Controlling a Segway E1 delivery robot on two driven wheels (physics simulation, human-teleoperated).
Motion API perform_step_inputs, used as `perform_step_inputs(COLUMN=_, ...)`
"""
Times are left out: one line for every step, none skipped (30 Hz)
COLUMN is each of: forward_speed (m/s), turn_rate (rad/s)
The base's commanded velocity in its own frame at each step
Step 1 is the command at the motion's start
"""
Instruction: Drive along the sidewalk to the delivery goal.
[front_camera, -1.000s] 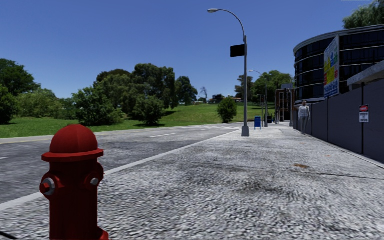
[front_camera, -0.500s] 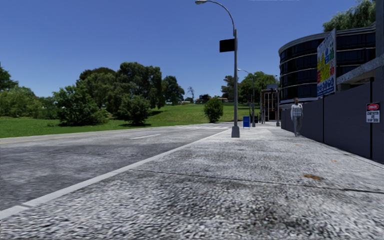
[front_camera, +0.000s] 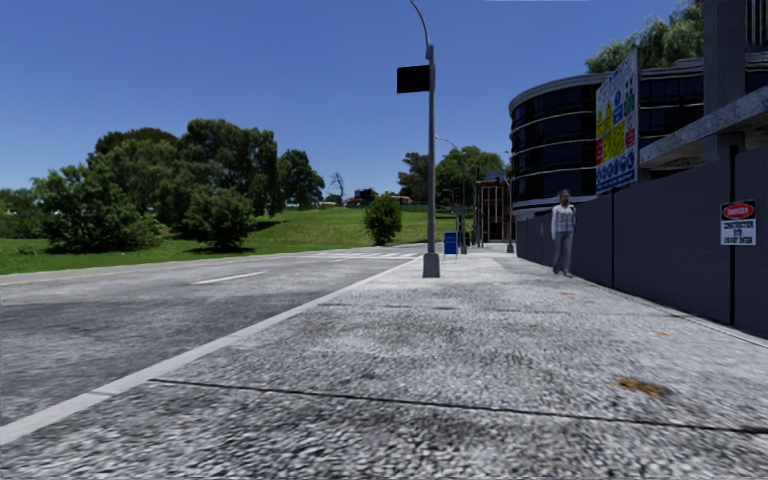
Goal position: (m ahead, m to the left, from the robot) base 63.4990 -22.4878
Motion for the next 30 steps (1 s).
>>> perform_step_inputs(forward_speed=1.54, turn_rate=-0.36)
perform_step_inputs(forward_speed=1.54, turn_rate=-0.36)
perform_step_inputs(forward_speed=1.54, turn_rate=-0.36)
perform_step_inputs(forward_speed=1.54, turn_rate=-0.36)
perform_step_inputs(forward_speed=1.54, turn_rate=-0.36)
perform_step_inputs(forward_speed=1.54, turn_rate=-0.36)
perform_step_inputs(forward_speed=1.54, turn_rate=-0.36)
perform_step_inputs(forward_speed=1.54, turn_rate=-0.36)
perform_step_inputs(forward_speed=1.54, turn_rate=-0.36)
perform_step_inputs(forward_speed=1.54, turn_rate=-0.36)
perform_step_inputs(forward_speed=1.54, turn_rate=-0.36)
perform_step_inputs(forward_speed=1.54, turn_rate=-0.36)
perform_step_inputs(forward_speed=1.54, turn_rate=-0.36)
perform_step_inputs(forward_speed=1.54, turn_rate=-0.36)
perform_step_inputs(forward_speed=1.54, turn_rate=-0.36)
perform_step_inputs(forward_speed=1.54, turn_rate=-0.36)
perform_step_inputs(forward_speed=1.54, turn_rate=-0.36)
perform_step_inputs(forward_speed=1.54, turn_rate=-0.29)
perform_step_inputs(forward_speed=1.54, turn_rate=-0.29)
perform_step_inputs(forward_speed=1.54, turn_rate=0.00)
perform_step_inputs(forward_speed=1.54, turn_rate=0.00)
perform_step_inputs(forward_speed=1.54, turn_rate=0.00)
perform_step_inputs(forward_speed=1.54, turn_rate=0.00)
perform_step_inputs(forward_speed=1.54, turn_rate=0.00)
perform_step_inputs(forward_speed=1.54, turn_rate=0.00)
perform_step_inputs(forward_speed=1.54, turn_rate=0.00)
perform_step_inputs(forward_speed=1.55, turn_rate=0.00)
perform_step_inputs(forward_speed=1.57, turn_rate=0.00)
perform_step_inputs(forward_speed=1.64, turn_rate=0.00)
perform_step_inputs(forward_speed=1.64, turn_rate=0.00)
